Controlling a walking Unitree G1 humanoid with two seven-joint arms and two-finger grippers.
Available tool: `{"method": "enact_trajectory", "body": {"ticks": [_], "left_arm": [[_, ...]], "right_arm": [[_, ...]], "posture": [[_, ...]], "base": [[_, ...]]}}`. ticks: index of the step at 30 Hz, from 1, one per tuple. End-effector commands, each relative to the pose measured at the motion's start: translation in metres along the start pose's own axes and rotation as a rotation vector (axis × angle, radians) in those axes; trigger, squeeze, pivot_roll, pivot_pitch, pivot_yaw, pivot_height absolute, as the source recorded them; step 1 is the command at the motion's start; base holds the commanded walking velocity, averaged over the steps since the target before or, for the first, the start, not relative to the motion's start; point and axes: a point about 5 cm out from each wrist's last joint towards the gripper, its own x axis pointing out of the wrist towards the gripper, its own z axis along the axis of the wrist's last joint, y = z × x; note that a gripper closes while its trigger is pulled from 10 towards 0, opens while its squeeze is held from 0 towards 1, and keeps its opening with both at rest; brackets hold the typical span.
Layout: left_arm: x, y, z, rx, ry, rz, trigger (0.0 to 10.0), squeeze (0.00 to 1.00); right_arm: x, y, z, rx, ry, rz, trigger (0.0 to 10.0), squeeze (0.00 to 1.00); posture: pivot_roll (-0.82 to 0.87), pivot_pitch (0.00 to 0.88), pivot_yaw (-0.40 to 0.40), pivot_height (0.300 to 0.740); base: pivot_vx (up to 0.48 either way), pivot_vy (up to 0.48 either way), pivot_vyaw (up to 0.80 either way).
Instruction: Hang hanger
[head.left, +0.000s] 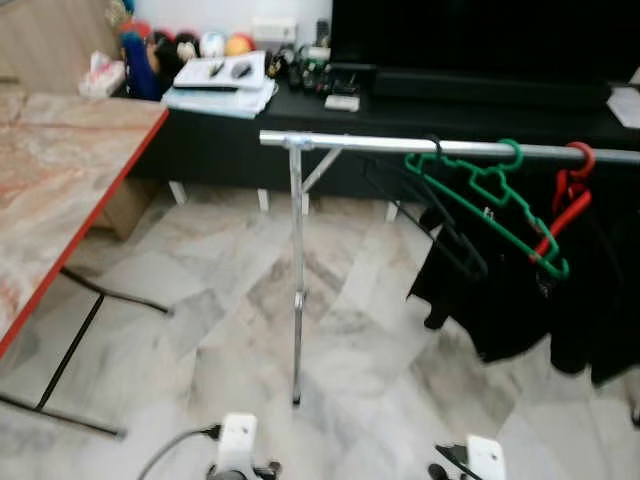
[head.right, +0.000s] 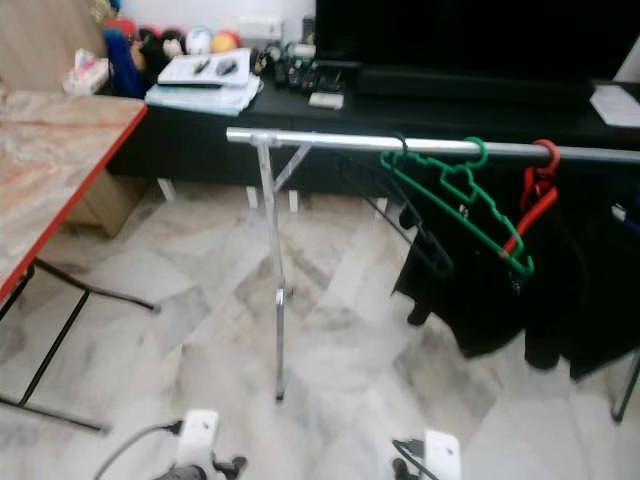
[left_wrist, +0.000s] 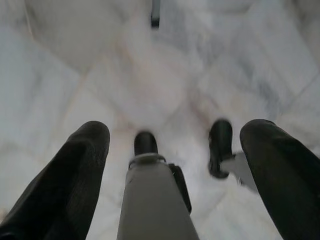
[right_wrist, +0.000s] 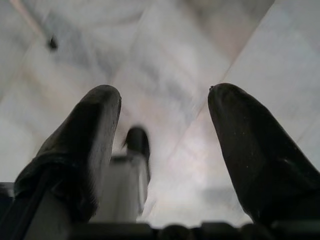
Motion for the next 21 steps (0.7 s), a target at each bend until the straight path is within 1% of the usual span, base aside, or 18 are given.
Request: {"method": "enact_trajectory", "body": {"ticks": [1,5,14,18,21], "left_arm": [[-0.0011,0.0103,-0.0092,0.009,0.030,0.028,10.0,0.00],[-0.0011,0.0101,-0.0093,0.014,0.032,0.029,10.0,0.00],[-0.0010,0.0111,-0.0071,0.015,0.014,0.040,10.0,0.00],[-0.0012,0.0086,-0.0095,0.039,0.020,0.024,10.0,0.00],[-0.0014,0.0077,-0.0118,0.045,0.026,0.023,10.0,0.00]], "right_arm": [[-0.0008,0.0068,-0.0091,0.008,0.026,0.015,10.0,0.00],[-0.0006,0.0071,-0.0082,0.006,0.024,0.017,10.0,0.00],[-0.0002,0.0081,-0.0071,-0.001,0.024,0.026,10.0,0.00],[-0.0004,0.0078,-0.0078,-0.001,0.026,0.028,10.0,0.00],[-0.0005,0.0076,-0.0080,-0.002,0.026,0.030,10.0,0.00]], "posture": [[0.07,0.171,-0.055,0.740],[0.07,0.159,-0.056,0.740],[0.05,0.152,-0.057,0.740],[0.04,0.145,-0.058,0.740],[0.04,0.143,-0.058,0.740]], "base": [[0.382,0.000,0.00],[0.382,0.000,0.00],[0.000,0.000,0.00],[0.000,0.000,0.00],[0.000,-0.410,0.00]]}}
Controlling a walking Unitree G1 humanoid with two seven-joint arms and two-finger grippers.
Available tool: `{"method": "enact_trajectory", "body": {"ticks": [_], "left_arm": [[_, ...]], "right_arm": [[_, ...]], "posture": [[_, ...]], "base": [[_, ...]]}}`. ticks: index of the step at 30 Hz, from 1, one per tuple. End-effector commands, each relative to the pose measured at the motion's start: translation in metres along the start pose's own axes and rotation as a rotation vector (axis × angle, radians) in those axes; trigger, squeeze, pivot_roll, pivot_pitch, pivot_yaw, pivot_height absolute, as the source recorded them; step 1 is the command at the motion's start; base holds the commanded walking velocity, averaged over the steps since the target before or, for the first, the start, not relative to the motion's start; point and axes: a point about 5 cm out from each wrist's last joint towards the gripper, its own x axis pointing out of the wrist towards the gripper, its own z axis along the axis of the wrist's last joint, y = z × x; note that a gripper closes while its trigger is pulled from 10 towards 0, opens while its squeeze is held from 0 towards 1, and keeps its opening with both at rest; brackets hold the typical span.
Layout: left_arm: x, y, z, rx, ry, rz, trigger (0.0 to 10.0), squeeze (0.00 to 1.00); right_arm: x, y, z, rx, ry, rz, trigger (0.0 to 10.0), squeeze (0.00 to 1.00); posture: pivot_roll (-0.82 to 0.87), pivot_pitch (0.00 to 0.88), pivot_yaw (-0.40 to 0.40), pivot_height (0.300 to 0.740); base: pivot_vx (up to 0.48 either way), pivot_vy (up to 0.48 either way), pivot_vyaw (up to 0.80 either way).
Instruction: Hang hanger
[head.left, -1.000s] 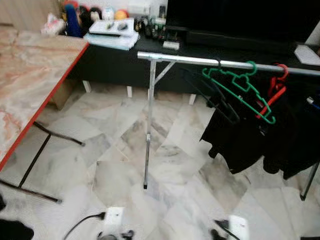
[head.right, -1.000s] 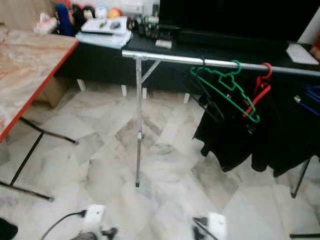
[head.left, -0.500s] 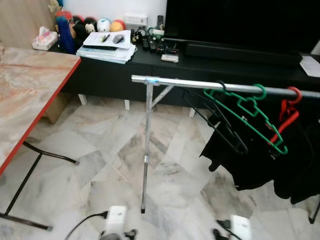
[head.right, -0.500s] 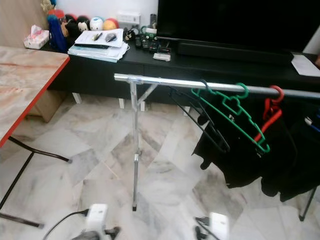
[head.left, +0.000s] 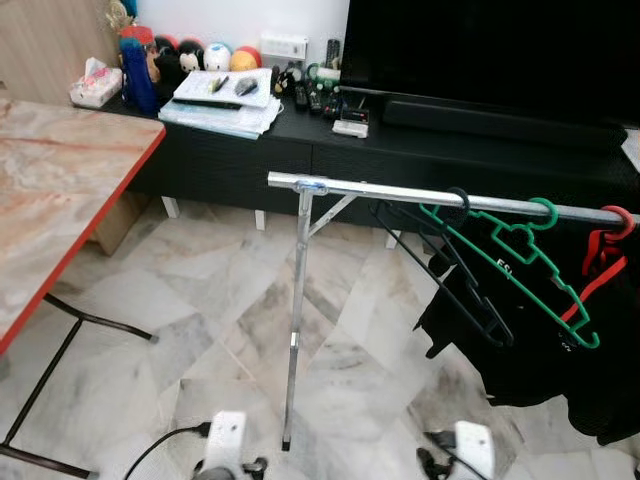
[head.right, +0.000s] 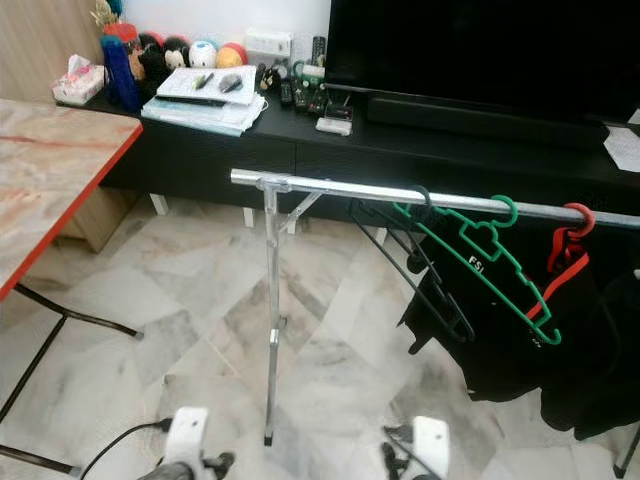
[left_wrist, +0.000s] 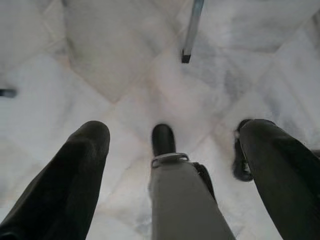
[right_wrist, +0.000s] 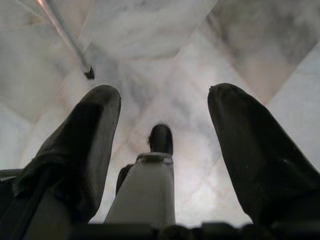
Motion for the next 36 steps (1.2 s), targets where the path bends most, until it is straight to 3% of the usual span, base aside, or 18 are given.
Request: {"method": "enact_trajectory", "body": {"ticks": [1,36], "left_arm": [[-0.0009,-0.0078,-0.0103,0.023,0.035,-0.025,10.0,0.00],[-0.0010,-0.0044,-0.0108,0.013,0.035,-0.016,10.0,0.00]], "right_arm": [[-0.0027,-0.0104,-0.0055,-0.005,0.019,-0.026,10.0,0.00],[-0.0024,-0.0077,-0.0065,0.011,0.018,-0.028,10.0,0.00]], "posture": [[0.04,0.143,-0.058,0.740],[0.06,0.166,-0.049,0.740]], "base": [[0.000,-0.454,0.00],[0.000,-0.454,0.00]]}}
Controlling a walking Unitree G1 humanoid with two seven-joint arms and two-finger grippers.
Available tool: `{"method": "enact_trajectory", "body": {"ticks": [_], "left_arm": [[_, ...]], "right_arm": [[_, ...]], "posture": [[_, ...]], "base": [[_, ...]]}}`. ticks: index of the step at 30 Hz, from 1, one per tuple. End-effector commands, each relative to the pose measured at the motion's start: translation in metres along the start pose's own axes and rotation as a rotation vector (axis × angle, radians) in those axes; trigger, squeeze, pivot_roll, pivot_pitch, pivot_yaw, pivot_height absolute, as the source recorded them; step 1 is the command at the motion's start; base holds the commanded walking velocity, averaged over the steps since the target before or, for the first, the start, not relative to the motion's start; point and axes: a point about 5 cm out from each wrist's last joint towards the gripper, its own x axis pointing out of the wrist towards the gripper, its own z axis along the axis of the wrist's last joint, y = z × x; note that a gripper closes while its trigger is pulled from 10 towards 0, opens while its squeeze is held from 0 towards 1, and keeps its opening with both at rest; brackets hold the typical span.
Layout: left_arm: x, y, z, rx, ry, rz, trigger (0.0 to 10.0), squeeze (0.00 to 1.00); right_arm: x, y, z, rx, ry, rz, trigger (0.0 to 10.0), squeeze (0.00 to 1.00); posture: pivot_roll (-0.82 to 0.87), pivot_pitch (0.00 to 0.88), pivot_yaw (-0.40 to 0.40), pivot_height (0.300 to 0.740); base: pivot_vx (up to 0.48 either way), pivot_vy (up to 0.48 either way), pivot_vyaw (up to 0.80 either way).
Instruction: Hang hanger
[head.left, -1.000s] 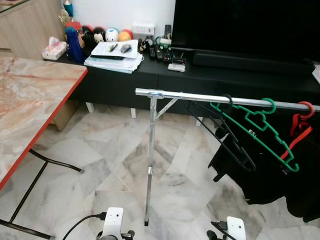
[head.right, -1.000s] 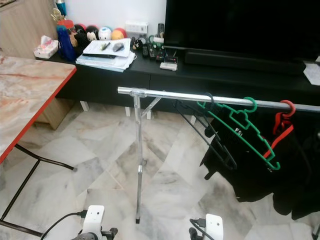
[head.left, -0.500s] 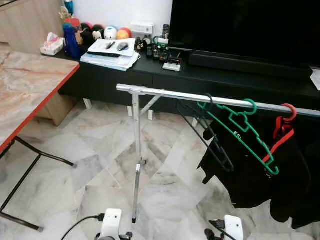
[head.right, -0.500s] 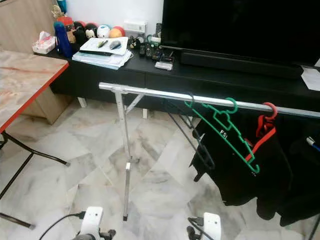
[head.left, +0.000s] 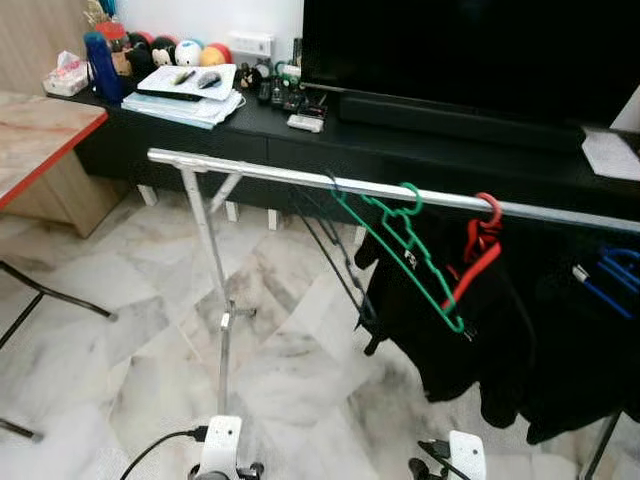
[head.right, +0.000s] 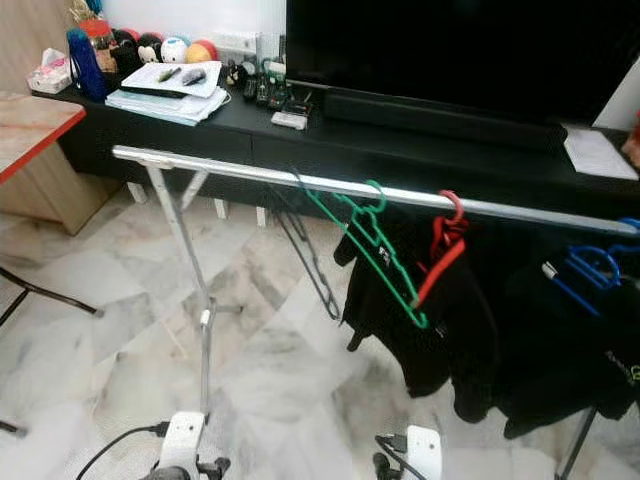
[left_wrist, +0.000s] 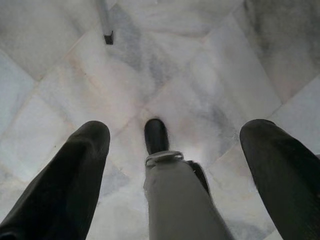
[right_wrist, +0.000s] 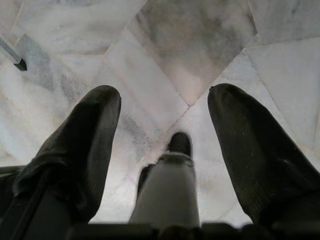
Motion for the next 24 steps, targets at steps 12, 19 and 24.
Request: {"method": "enact_trajectory", "body": {"ticks": [12,19,24], "left_arm": [[-0.0007,-0.0040,-0.0097,0.021,0.041,-0.013,10.0,0.00],[-0.0007,0.0005,-0.0084,0.015,0.032,-0.005,10.0,0.00],[-0.0007,0.0005,-0.0080,0.022,0.028,-0.012,10.0,0.00]], "right_arm": [[-0.0018,-0.0068,-0.0047,0.045,0.007,-0.041,10.0,0.00],[-0.0013,-0.0040,-0.0043,0.078,-0.004,-0.053,10.0,0.00],[-0.0018,-0.0068,-0.0047,0.093,-0.003,-0.063,10.0,0.00]], "posture": [[0.07,0.142,-0.002,0.740],[0.06,0.138,0.013,0.740],[0.06,0.139,0.008,0.740]], "base": [[0.000,-0.165,0.00],[0.000,0.000,0.00],[0.000,0.000,0.00]]}}
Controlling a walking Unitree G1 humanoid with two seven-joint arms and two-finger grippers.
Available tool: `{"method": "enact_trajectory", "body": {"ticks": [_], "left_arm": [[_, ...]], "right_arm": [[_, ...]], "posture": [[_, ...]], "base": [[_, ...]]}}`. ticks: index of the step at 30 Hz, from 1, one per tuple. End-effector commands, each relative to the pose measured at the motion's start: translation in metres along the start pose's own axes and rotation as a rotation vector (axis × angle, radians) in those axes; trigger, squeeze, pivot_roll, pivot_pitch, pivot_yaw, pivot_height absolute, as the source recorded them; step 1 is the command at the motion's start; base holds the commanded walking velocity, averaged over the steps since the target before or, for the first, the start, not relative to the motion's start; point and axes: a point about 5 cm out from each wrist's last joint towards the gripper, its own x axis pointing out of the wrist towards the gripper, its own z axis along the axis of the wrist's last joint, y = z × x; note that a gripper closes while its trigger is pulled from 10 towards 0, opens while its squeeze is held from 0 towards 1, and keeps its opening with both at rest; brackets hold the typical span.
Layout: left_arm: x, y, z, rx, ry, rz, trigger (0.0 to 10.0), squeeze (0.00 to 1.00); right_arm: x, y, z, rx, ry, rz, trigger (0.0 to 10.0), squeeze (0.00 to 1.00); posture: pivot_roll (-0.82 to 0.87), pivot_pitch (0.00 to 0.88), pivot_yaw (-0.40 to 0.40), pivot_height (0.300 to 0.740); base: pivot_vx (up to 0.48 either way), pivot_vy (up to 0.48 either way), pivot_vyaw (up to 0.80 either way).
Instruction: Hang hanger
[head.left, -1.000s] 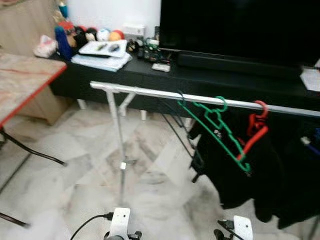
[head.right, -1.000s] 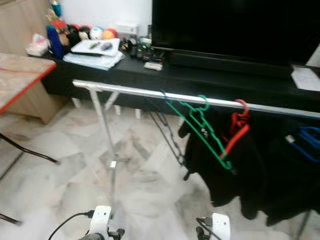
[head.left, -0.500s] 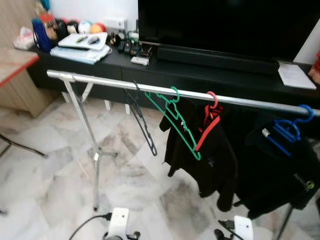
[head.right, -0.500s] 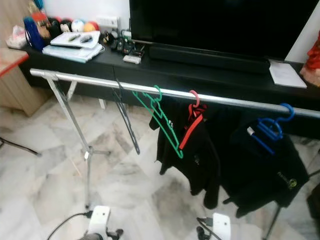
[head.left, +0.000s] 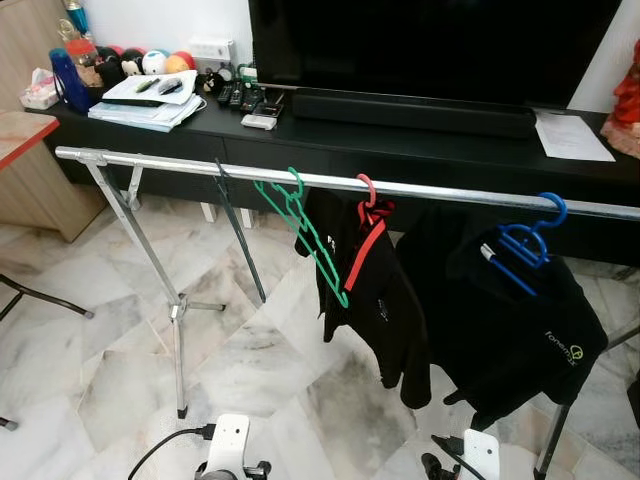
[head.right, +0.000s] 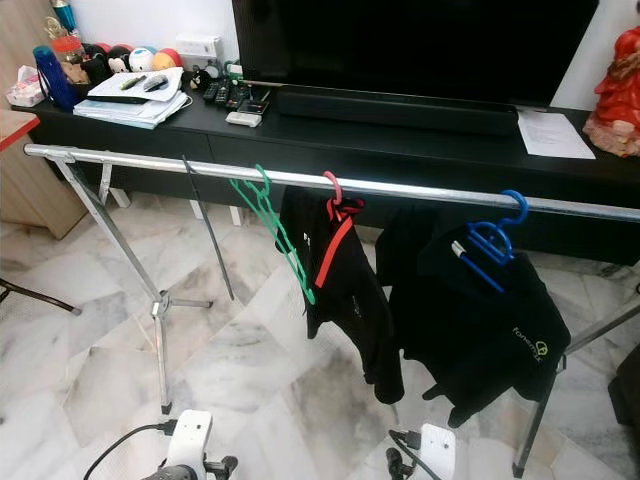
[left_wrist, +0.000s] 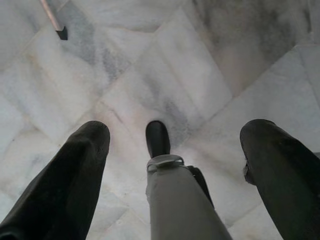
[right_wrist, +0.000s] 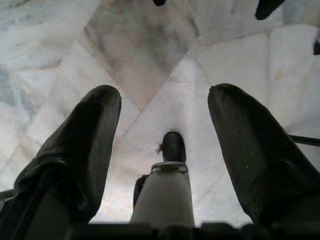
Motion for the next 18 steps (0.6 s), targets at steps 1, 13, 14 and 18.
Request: {"method": "enact_trajectory", "body": {"ticks": [1,13,14,18], "left_arm": [[-0.0009,0.0003,-0.0095,0.006,0.030,-0.005,10.0,0.00],[-0.0009,-0.0028,-0.0103,-0.017,0.035,0.002,10.0,0.00],[-0.0009,-0.0029,-0.0103,-0.018,0.035,0.002,10.0,0.00],[-0.0009,-0.0031,-0.0106,-0.021,0.036,0.002,10.0,0.00]], "right_arm": [[-0.0014,-0.0045,-0.0052,0.016,0.020,-0.020,10.0,0.00],[-0.0014,-0.0080,-0.0029,0.008,0.014,-0.022,10.0,0.00],[-0.0014,-0.0080,-0.0025,0.005,0.011,-0.021,10.0,0.00],[-0.0008,-0.0068,0.0001,0.006,0.000,-0.016,10.0,0.00]], "posture": [[0.06,0.139,0.008,0.740],[0.07,0.146,-0.010,0.740],[0.07,0.146,-0.010,0.740],[0.07,0.148,-0.011,0.740]], "base": [[0.000,0.000,0.00],[0.252,0.000,-0.63],[0.296,0.000,0.00],[0.307,0.000,0.00]]}}
